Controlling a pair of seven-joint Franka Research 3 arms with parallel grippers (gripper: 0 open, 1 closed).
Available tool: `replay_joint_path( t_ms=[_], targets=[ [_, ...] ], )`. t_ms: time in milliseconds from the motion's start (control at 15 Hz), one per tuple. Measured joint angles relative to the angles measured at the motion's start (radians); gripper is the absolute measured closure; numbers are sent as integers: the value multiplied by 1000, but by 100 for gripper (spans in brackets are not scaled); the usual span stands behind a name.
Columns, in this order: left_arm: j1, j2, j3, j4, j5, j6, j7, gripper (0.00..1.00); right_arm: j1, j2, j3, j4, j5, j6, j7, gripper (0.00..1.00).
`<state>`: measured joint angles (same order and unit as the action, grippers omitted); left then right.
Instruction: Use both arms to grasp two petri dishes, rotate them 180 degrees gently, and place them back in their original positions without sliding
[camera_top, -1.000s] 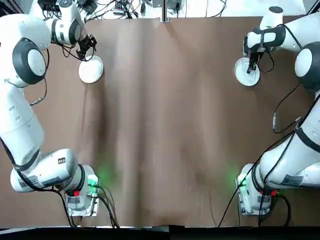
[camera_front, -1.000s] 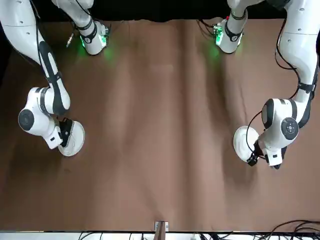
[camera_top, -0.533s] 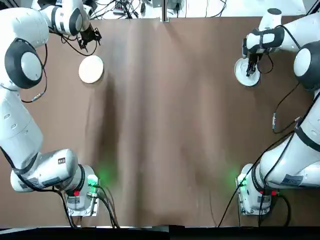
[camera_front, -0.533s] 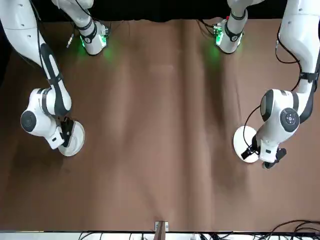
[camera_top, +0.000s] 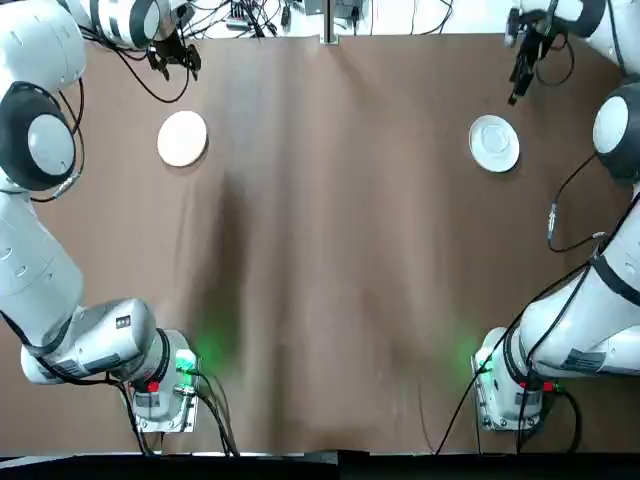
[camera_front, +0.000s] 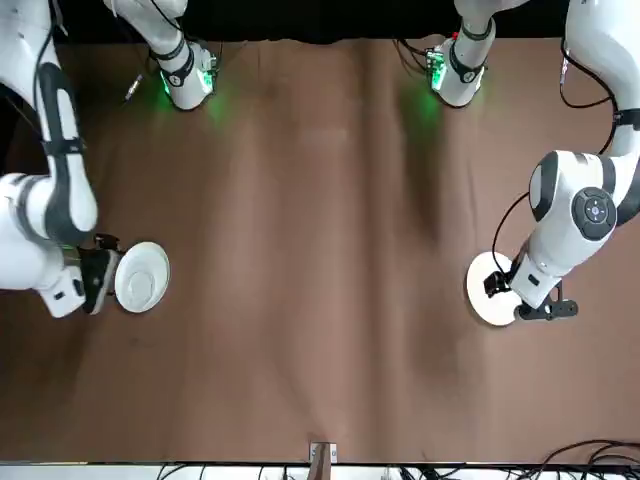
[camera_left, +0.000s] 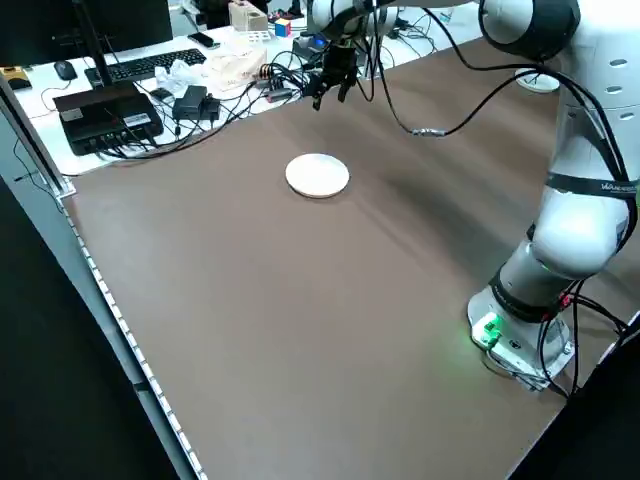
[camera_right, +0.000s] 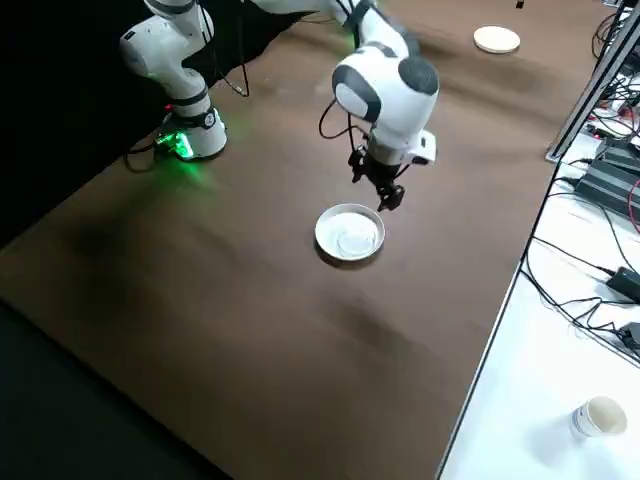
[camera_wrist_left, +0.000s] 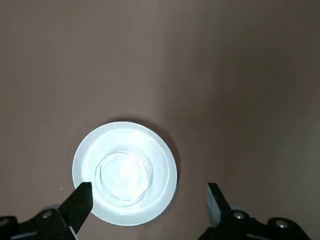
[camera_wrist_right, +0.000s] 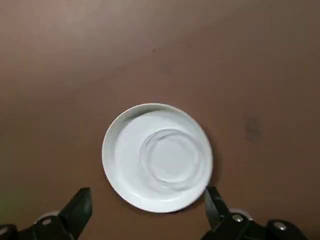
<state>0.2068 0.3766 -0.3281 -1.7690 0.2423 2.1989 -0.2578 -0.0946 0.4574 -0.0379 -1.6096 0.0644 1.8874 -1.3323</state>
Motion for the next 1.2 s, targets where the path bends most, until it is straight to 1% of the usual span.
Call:
replay_joint_path(
  t_ms=[200, 333, 533, 667, 800, 867, 1067, 1133, 1200],
  targets=[
    [0, -3, -5, 58, 0, -64, 29, 0, 4, -1, 4, 51, 2, -6, 84, 0],
    [1, -5, -5, 100, 0, -106, 80, 0, 9, -1, 5, 91, 8, -6, 120, 0],
    [10, -5, -5, 137, 0, -122, 171, 0, 13, -1, 6, 134, 19, -8, 235, 0],
    [15, -5, -5, 154, 0, -137, 215, 0, 13, -1, 7, 156, 24, -12, 337, 0],
    [15, -5, -6, 179, 0, -172, 238, 0, 16, -4, 10, 184, 25, -22, 488, 0],
    [15, -6, -7, 202, -1, -209, 257, 0, 36, -10, 12, 226, 25, -87, 626, 0],
    [13, -16, -3, 224, -34, -249, 292, 0, 79, -24, 14, 294, 25, -222, 861, 0],
    [7, -28, 11, 226, -51, -270, 306, 0, 93, -33, 14, 316, 24, -253, 923, 0],
    [-14, -44, 42, 227, -73, -288, 324, 0, 104, -44, 14, 337, 24, -281, 973, 0]
  ],
)
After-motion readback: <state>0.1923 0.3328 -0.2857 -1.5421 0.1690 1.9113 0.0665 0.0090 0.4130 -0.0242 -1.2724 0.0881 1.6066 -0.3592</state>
